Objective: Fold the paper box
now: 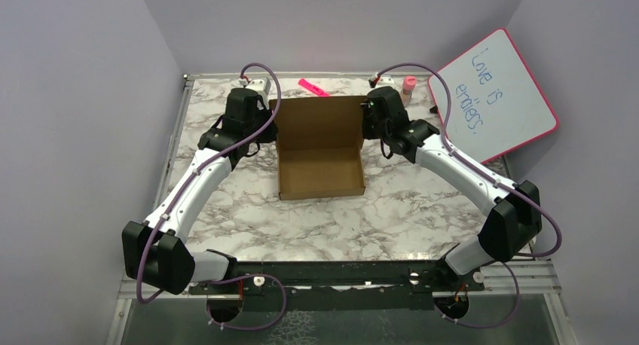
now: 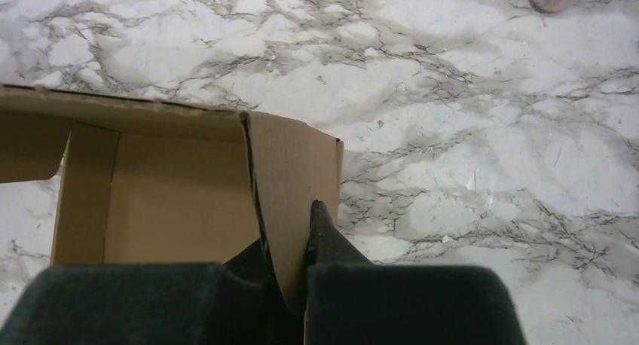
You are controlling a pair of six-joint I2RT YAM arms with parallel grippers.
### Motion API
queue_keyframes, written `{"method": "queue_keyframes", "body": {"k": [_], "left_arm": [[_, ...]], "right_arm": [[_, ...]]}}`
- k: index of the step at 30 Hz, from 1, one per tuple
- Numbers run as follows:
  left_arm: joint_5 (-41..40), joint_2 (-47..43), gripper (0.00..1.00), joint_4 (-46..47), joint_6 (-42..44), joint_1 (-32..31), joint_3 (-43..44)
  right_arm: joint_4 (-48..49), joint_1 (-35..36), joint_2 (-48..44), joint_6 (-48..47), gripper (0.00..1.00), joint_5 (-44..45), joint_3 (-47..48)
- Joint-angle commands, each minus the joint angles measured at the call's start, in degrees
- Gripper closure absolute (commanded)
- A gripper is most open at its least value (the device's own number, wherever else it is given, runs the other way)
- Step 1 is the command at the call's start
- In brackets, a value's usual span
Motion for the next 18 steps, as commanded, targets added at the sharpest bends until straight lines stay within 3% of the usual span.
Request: {"method": "queue_keyframes", "body": {"k": [1,18], "left_arm": [[1.2,-0.4,0.88,5.1,-3.9,-0.9,1.0],[0.6,-1.6,0.88,11.8,-8.7,-0.9,-4.5]], "right_arm": [[-0.5,1.3,0.8,5.1,0.98,-0.2,1.5],[-4.5,3.2,4.0,16.2,0.98,6.9,4.9]]}}
